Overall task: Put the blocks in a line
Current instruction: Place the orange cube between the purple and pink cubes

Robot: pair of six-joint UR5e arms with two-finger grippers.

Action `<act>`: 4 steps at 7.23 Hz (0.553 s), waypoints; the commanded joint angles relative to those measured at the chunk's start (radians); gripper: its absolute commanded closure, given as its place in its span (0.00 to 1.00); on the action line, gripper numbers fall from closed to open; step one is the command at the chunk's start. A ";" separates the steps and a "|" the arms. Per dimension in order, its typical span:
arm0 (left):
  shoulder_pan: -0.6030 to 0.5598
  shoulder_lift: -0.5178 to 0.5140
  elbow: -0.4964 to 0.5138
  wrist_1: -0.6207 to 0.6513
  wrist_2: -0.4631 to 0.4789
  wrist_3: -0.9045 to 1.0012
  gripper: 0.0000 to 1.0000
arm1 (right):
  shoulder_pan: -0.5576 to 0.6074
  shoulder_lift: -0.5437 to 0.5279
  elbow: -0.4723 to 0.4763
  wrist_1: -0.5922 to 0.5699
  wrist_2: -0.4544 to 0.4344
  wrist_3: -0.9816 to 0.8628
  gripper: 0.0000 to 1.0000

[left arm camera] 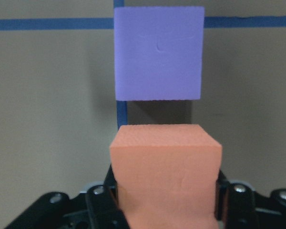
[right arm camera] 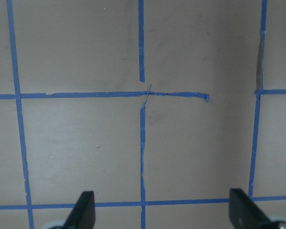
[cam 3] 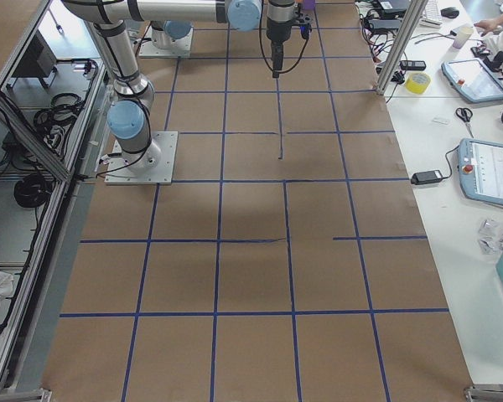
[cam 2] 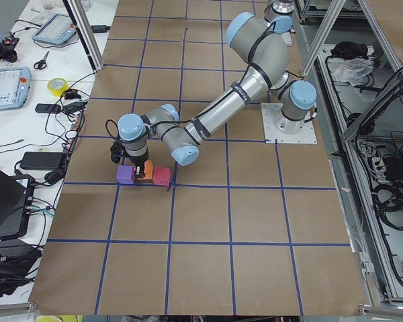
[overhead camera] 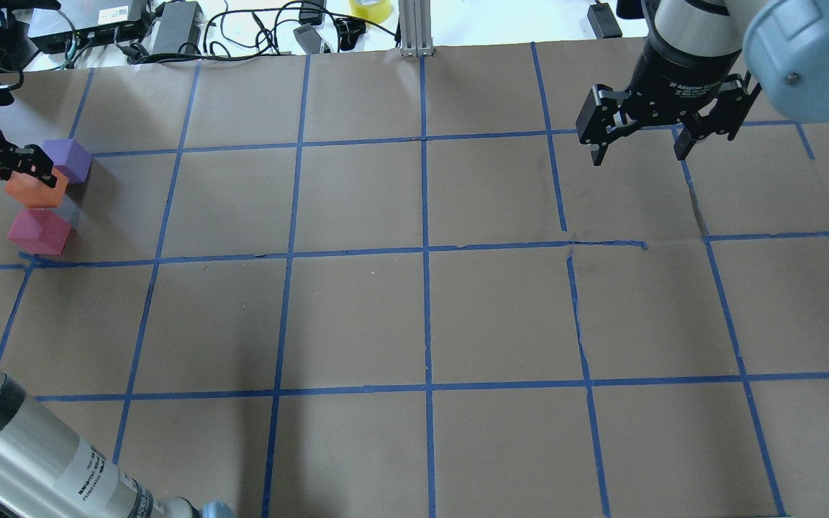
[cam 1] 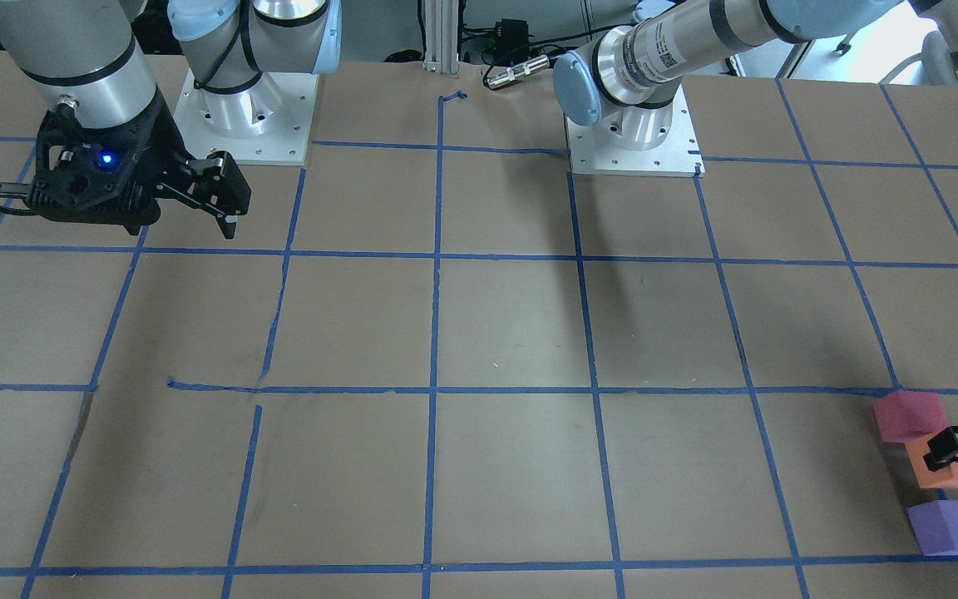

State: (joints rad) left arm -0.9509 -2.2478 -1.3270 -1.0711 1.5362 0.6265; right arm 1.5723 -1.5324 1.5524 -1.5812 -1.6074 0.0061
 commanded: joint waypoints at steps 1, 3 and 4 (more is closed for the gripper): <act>0.000 -0.010 -0.001 0.011 0.002 0.010 1.00 | 0.000 0.000 0.000 0.001 0.000 0.000 0.00; 0.000 -0.012 -0.004 0.014 0.002 0.013 1.00 | 0.000 0.000 0.000 0.001 0.000 0.002 0.00; 0.000 -0.012 -0.008 0.014 0.002 0.015 1.00 | 0.000 0.000 0.002 0.001 0.000 0.002 0.00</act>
State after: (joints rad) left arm -0.9510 -2.2586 -1.3313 -1.0578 1.5385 0.6391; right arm 1.5723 -1.5324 1.5528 -1.5800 -1.6076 0.0071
